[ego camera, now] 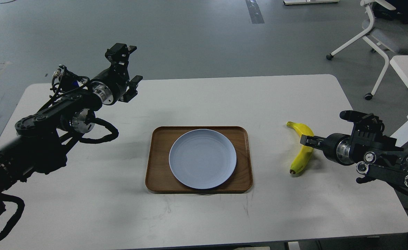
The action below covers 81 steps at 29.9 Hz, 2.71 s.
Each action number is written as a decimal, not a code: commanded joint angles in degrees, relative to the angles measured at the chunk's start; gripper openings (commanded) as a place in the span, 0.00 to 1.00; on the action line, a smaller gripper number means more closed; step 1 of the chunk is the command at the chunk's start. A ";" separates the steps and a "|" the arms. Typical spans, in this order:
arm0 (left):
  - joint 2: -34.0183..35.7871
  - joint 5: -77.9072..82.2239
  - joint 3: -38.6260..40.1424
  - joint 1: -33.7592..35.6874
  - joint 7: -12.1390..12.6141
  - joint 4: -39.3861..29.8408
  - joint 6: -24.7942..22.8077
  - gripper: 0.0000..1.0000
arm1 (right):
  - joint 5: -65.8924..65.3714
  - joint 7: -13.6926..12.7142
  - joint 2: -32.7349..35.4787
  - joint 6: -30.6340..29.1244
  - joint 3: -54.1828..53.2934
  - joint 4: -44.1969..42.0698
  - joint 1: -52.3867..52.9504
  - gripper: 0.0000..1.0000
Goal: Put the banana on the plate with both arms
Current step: 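Lower the right gripper onto the yellow banana and grasp it, then lift the banana with the right gripper and carry it over the plate, then lower the banana onto the plate and open the right gripper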
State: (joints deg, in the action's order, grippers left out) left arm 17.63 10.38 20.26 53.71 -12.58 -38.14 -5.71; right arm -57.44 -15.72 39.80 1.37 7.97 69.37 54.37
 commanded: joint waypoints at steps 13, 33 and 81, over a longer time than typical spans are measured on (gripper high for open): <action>0.74 0.08 -0.04 -0.37 -0.16 -0.01 0.00 0.98 | 0.14 0.25 0.80 -1.01 0.99 7.16 10.48 0.00; 2.24 -0.01 -0.04 -0.54 -0.16 -0.01 0.17 0.98 | -17.00 14.93 -14.47 7.33 23.05 11.15 26.67 0.00; 4.96 -0.01 -0.04 -1.68 -0.16 -0.53 -0.35 0.98 | 15.20 14.84 -20.74 8.48 -2.38 -9.87 16.94 0.99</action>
State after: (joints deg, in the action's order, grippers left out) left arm 22.77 10.37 20.21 52.05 -12.74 -38.47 -6.02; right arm -51.76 -1.21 16.55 9.44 15.06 61.03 76.17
